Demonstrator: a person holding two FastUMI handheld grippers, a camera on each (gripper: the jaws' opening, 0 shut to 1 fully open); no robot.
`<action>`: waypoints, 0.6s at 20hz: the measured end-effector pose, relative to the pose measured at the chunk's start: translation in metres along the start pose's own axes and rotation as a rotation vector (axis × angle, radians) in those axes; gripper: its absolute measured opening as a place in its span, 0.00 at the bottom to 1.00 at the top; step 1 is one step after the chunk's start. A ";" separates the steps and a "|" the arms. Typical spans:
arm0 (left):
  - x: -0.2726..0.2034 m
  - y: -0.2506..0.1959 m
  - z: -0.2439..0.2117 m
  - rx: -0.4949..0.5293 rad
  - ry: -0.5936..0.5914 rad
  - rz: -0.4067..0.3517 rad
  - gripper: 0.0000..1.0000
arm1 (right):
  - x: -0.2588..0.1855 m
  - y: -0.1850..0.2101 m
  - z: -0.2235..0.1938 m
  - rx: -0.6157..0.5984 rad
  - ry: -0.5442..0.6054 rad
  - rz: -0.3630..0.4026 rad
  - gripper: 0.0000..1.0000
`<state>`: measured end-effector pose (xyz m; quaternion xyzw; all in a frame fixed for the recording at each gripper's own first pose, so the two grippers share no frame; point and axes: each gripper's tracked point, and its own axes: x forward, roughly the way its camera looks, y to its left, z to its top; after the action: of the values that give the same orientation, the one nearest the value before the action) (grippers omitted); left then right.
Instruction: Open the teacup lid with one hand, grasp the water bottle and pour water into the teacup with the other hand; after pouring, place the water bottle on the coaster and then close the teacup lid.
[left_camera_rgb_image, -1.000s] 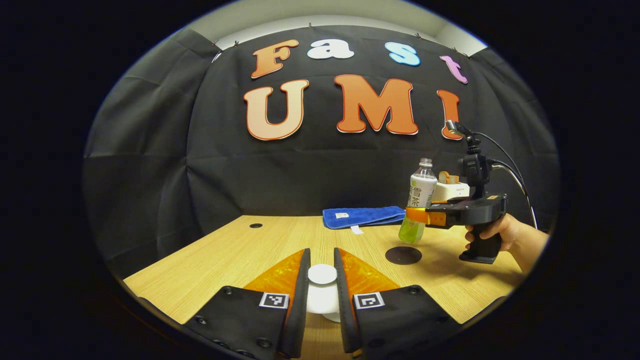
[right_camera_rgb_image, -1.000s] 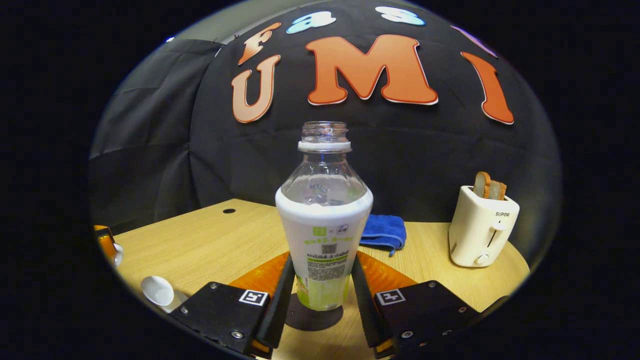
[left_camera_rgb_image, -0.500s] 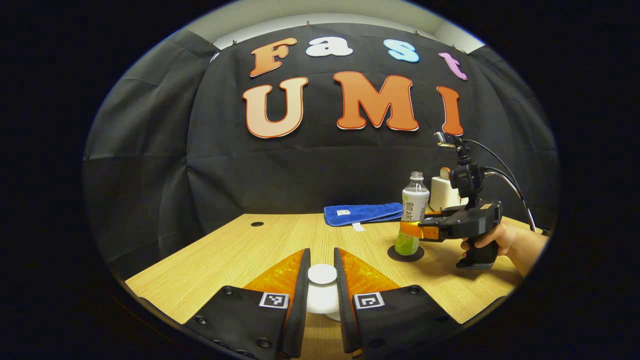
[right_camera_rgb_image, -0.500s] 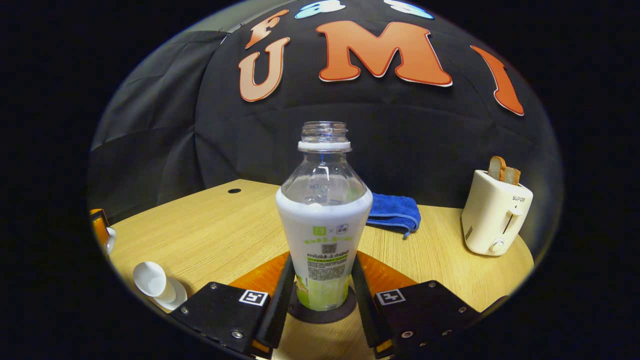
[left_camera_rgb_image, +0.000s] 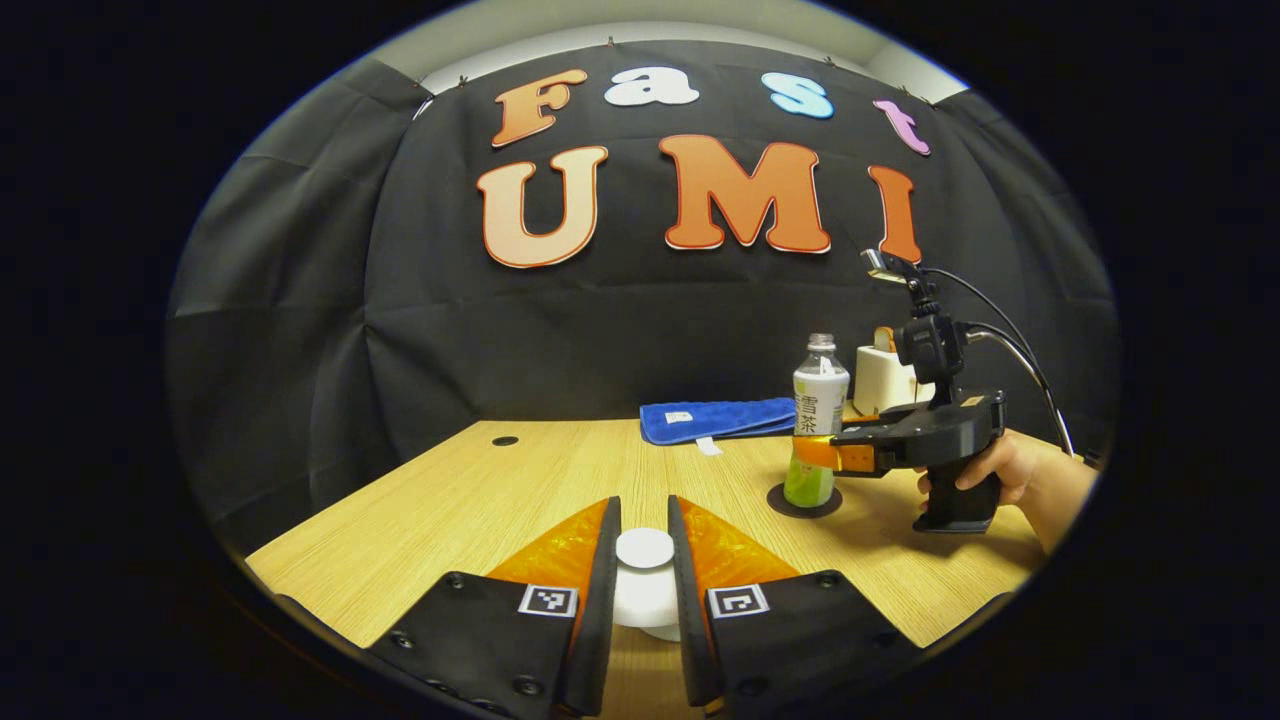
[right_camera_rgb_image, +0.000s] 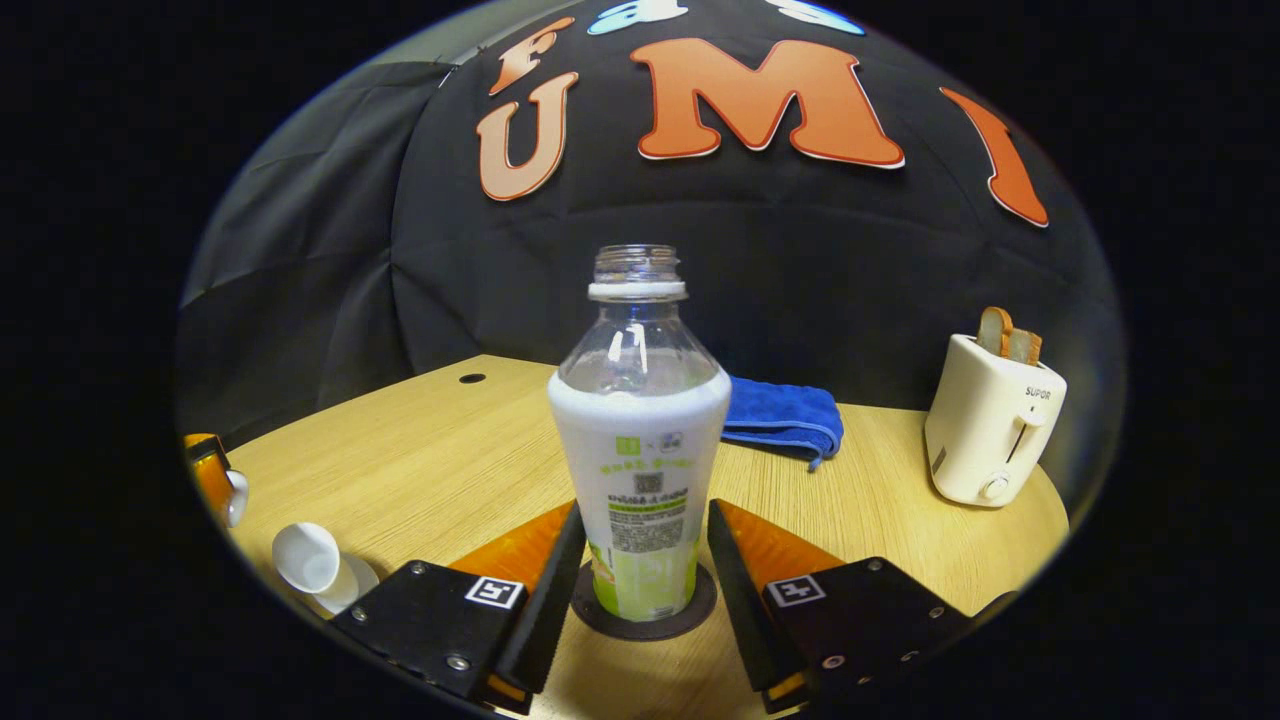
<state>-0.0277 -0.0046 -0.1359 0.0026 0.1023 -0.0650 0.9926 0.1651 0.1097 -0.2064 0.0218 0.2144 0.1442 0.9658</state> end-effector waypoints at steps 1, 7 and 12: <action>0.002 -0.001 0.000 -0.004 0.001 -0.002 0.33 | -0.002 -0.001 0.002 0.001 -0.004 0.002 0.76; 0.015 -0.009 -0.010 -0.029 0.025 -0.024 0.33 | -0.039 -0.008 0.014 0.051 -0.050 -0.010 0.95; 0.029 -0.021 -0.018 -0.055 0.040 -0.051 0.31 | -0.079 -0.021 0.023 0.025 -0.102 -0.037 0.96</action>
<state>-0.0060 -0.0284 -0.1595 -0.0263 0.1237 -0.0871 0.9881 0.1118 0.0678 -0.1555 0.0373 0.1673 0.1222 0.9776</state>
